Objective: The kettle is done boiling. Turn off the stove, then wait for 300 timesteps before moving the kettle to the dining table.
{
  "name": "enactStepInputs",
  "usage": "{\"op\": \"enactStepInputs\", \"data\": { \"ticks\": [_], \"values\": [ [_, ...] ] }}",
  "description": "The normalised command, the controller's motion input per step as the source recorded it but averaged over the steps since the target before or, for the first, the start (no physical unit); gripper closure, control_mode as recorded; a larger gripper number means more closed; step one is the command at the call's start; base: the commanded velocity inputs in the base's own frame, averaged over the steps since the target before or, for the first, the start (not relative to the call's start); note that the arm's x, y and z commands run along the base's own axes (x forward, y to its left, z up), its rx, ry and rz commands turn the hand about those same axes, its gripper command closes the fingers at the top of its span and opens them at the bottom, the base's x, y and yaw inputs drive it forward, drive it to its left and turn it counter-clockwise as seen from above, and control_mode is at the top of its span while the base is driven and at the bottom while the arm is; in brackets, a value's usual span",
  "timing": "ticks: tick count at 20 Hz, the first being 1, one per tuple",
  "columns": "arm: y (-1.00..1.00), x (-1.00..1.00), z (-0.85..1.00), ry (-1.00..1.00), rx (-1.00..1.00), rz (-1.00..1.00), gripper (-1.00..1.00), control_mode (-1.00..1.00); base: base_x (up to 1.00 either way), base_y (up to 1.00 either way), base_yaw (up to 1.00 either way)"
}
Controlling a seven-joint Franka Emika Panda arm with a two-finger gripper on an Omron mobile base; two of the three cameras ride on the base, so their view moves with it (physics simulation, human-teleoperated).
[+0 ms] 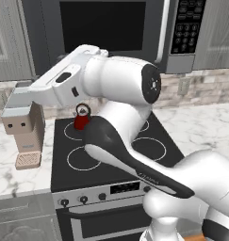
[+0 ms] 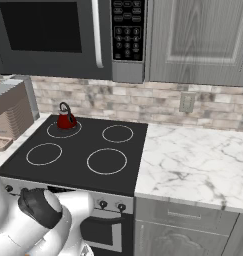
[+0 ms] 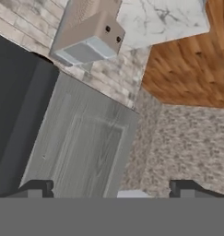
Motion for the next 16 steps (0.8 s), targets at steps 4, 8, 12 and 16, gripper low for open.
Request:
{"op": "enactStepInputs", "data": {
  "ticks": [4, 8, 12, 16],
  "values": [
    [-0.25, -0.12, 0.45, -0.04, -0.15, 0.0, -1.0, -1.0, 0.0, 0.0, 0.0],
    [-0.37, -0.06, 0.12, 0.0, -0.02, 0.0, -1.0, -1.0, 0.0, 0.0, 0.0],
    [-0.47, -0.04, 0.0, 0.0, 0.0, 0.0, -1.0, -1.0, 0.0, 0.0, 0.0],
    [-0.53, 0.0, 0.0, 0.0, 0.0, 0.0, -1.0, -1.0, 0.0, 0.0, 0.0]
  ]
}}
